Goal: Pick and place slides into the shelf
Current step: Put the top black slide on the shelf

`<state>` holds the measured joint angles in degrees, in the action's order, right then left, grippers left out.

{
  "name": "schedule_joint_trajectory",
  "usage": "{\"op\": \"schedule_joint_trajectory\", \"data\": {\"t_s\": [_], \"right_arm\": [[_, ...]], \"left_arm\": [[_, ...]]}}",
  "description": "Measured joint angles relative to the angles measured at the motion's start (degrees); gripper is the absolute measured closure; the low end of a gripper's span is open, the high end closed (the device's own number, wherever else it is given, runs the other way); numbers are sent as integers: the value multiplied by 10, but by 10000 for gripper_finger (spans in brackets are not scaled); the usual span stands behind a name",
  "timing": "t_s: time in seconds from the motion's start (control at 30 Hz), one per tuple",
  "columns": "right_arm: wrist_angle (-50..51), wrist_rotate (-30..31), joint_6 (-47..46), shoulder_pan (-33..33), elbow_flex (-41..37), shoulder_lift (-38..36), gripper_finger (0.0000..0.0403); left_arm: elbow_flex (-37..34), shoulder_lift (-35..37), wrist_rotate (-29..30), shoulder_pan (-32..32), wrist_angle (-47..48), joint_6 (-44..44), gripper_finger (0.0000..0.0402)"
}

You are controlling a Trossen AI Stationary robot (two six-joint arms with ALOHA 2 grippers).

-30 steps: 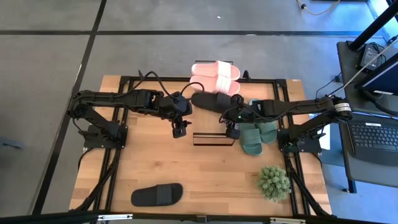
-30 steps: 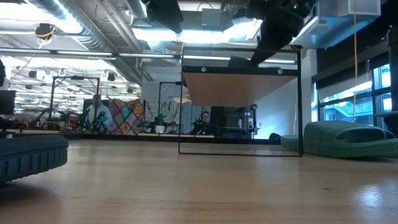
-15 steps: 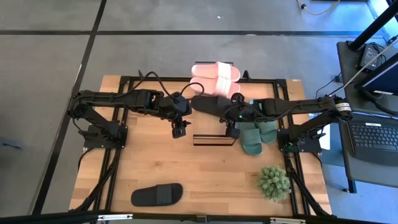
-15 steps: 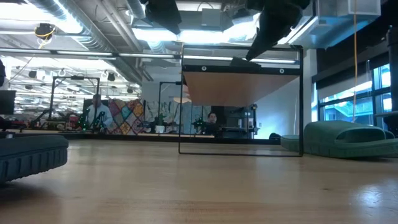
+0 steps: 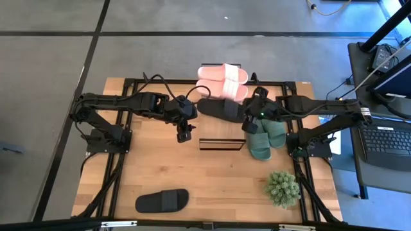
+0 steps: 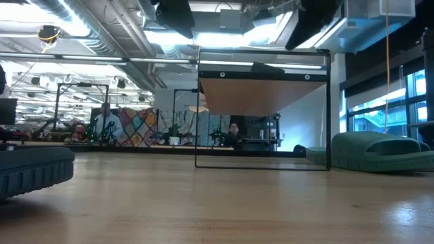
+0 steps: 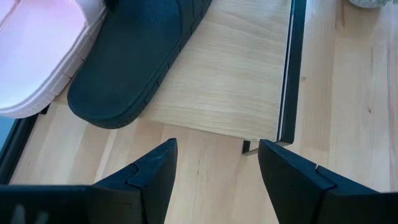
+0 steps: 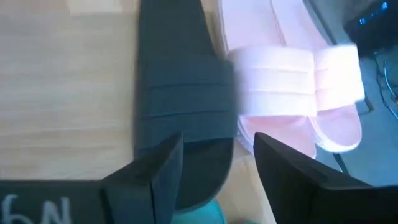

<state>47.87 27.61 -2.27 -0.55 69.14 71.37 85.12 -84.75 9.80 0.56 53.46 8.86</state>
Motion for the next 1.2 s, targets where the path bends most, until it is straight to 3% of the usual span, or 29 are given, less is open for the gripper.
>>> {"op": "schedule_joint_trajectory", "data": {"t_s": [0.33, 0.67, 1.2], "right_arm": [[48, -1, -4, -30, -1, 58, 205], [5, -1, 12, -33, -1, 90, 205], [8, -1, 10, -35, -1, 93, 205]], "left_arm": [[0, 0, 0, 0, 0, 2, 185], [0, 0, 0, 0, 0, 2, 185], [0, 0, 0, 0, 1, 1, 185]]}}
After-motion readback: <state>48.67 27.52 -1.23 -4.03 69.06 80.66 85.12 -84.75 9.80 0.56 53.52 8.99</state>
